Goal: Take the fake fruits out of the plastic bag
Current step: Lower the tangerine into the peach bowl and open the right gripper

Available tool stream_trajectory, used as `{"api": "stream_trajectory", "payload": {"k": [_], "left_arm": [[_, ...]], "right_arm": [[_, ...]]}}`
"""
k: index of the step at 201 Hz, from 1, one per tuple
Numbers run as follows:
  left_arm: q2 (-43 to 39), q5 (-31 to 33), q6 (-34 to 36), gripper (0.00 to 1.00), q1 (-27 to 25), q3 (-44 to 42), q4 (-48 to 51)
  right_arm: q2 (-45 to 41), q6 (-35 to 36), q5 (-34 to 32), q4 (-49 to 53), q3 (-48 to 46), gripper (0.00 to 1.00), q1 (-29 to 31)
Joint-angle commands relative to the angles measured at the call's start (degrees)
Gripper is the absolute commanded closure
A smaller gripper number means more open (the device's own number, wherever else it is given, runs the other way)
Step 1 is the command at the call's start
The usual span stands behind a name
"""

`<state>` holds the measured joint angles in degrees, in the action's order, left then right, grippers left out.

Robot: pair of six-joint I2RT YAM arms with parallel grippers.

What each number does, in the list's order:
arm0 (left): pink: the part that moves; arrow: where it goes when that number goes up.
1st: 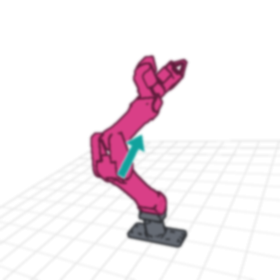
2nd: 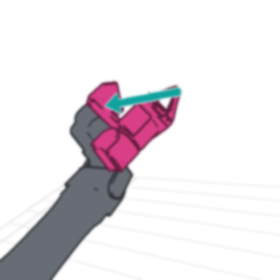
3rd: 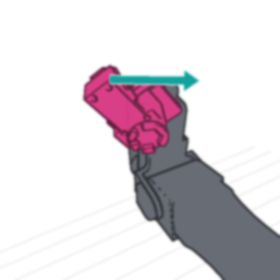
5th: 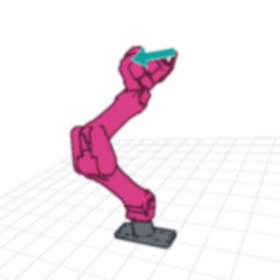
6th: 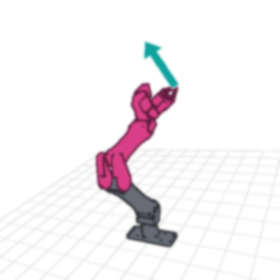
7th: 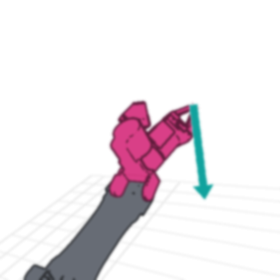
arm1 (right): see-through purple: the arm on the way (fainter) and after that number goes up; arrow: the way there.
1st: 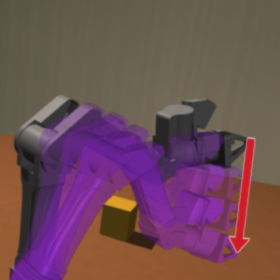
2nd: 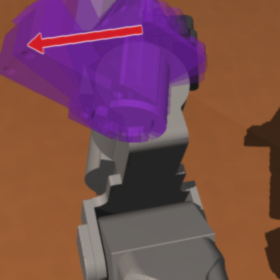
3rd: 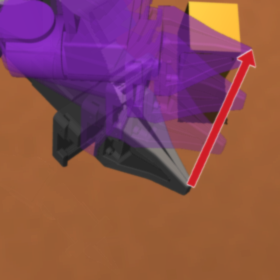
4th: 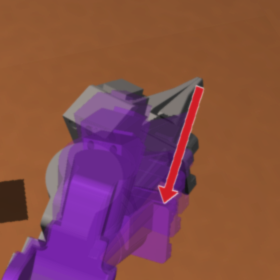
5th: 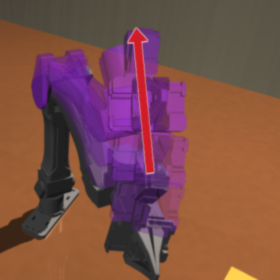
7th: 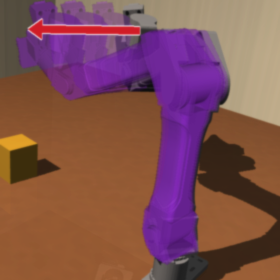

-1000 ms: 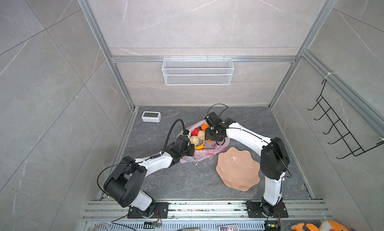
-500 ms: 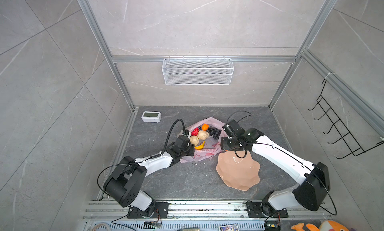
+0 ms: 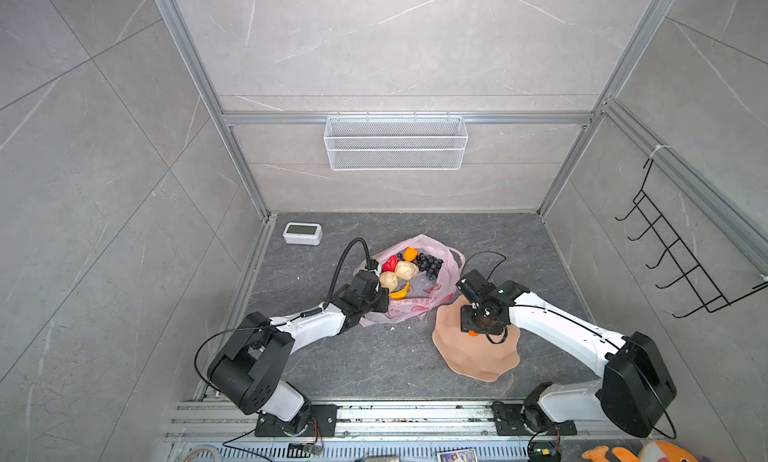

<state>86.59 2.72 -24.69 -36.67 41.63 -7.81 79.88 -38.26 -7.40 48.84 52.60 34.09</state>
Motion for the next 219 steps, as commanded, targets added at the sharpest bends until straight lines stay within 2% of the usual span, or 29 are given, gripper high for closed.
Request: {"api": "stream_trajectory", "payload": {"k": [1,78,133,219], "left_arm": [[-0.38,-0.36,-0.81,1.0,0.02,1.17,-1.68],[0.58,-0.52,-0.77,1.0,0.08,1.53,-1.72],[0.49,-0.35,-0.93,1.0,0.03,1.4,-1.85],[0.26,0.84,-1.65,1.0,0.07,0.92,-2.11]], "right_arm": [[2.04,-1.6,1.48,-2.2,-1.73,0.38,-0.08],[4.32,-2.38,1.26,-3.38,-5.14,0.36,-0.11],[4.23,-2.44,0.82,-3.14,-4.8,0.25,0.04],[1.38,-2.52,0.13,2.03,1.11,0.19,1.32]]}}
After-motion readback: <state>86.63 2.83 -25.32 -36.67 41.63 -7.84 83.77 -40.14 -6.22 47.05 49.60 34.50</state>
